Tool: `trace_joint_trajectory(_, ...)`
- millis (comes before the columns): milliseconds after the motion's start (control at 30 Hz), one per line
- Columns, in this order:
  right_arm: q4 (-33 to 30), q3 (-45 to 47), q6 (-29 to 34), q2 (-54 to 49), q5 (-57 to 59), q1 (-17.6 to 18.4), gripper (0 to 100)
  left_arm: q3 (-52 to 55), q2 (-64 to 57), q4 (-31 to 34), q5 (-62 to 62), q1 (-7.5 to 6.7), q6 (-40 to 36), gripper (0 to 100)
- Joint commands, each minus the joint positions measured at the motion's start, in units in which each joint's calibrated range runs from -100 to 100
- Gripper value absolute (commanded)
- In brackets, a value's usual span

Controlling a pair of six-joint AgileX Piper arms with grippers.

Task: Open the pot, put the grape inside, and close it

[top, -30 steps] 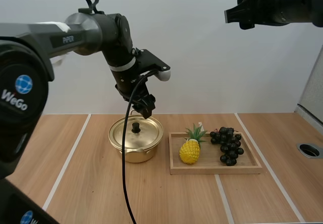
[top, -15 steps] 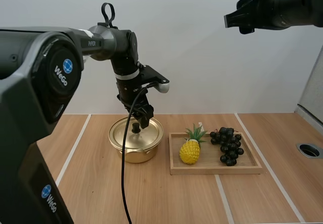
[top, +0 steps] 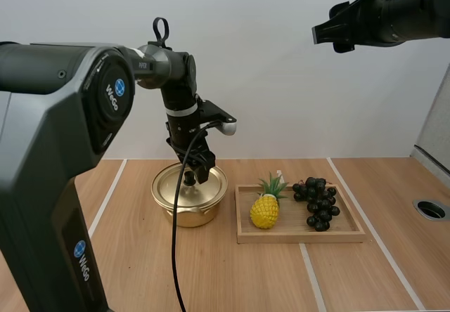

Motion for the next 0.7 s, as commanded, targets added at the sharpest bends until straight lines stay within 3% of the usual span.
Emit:
trace_joint_trajectory(0, 0.0, -0.4, -0.5, -0.5, -0.3, -0.2, 100, -0.6, 0.4, 0.4, 0.4, 0.45, 0.0, 100)
trace_joint_trajectory(233, 0.2, -0.4, -0.5, -0.5, -0.3, -0.2, 100, -0.6, 0.3, -1.2, 0.4, 1.79, 0.9, 100)
trace_joint_trajectory(667, 1.3, -0.4, -0.5, -0.5, -0.3, -0.2, 100, -0.6, 1.4, -3.2, -0.3, 1.79, 1.1, 100)
